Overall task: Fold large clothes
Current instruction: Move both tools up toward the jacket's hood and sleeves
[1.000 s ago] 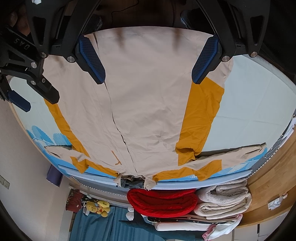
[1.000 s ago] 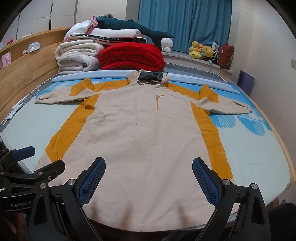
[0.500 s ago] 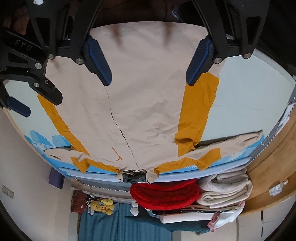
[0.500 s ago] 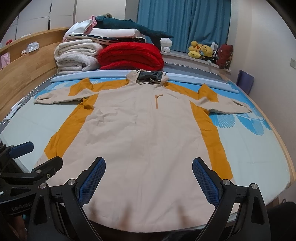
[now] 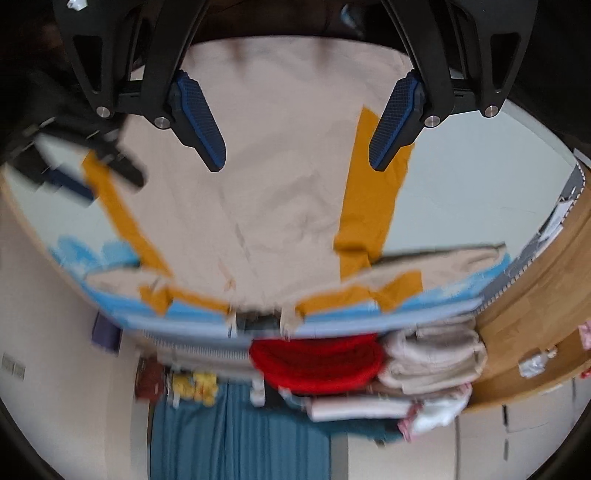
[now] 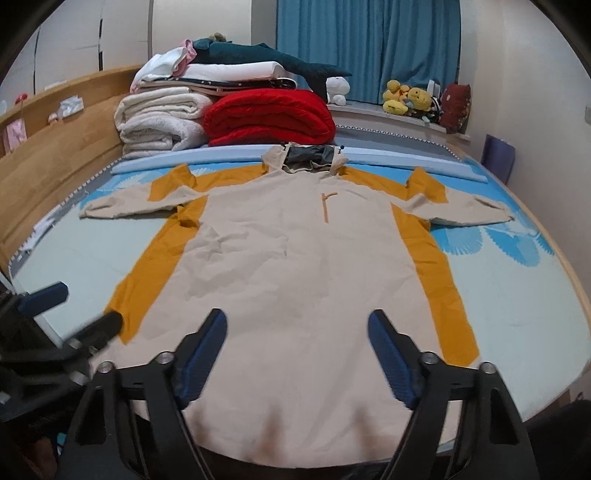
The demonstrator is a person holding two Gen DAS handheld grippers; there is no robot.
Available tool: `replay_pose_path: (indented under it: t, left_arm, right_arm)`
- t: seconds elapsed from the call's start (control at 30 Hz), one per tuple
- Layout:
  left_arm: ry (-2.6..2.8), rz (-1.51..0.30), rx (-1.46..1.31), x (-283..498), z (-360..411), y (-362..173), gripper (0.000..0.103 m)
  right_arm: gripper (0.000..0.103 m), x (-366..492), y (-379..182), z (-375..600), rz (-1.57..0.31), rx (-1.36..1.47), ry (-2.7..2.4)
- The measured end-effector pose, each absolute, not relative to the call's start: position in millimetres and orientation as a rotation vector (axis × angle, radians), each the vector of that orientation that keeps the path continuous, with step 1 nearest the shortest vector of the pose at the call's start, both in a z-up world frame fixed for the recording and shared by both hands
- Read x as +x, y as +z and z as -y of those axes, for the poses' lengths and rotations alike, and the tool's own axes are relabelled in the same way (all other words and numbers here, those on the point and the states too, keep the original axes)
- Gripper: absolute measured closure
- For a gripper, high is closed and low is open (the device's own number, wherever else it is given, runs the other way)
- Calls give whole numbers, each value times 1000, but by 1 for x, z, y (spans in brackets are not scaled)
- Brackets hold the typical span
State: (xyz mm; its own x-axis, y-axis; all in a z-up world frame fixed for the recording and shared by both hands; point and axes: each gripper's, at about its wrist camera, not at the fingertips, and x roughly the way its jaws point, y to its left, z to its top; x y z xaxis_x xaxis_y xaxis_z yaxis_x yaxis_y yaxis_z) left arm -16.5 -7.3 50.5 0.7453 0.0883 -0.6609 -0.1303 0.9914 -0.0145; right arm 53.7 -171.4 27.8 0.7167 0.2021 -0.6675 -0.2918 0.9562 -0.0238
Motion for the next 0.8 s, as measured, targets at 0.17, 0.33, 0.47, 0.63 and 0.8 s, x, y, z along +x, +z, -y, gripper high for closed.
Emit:
replay_pose_path:
  t: [0.17, 0.33, 0.47, 0.63, 0.8]
  left_arm:
    - [81, -576, -24, -31, 11, 70, 25]
    - [67, -552, -15, -19, 8, 64, 28]
    - [67, -554, 36, -8, 6, 77, 29]
    - [108, -555, 19, 22, -15, 102, 29]
    - [168, -519, 52, 66, -39, 128, 35]
  right_arm:
    - [40, 54, 37, 174, -694, -102, 271]
    - [42, 61, 39, 177, -699, -89, 227]
    - [48, 67, 55, 188, -659, -84, 195]
    - [48, 92, 97, 194, -580, -91, 190]
    - [48, 139, 135, 183, -545, -103, 235]
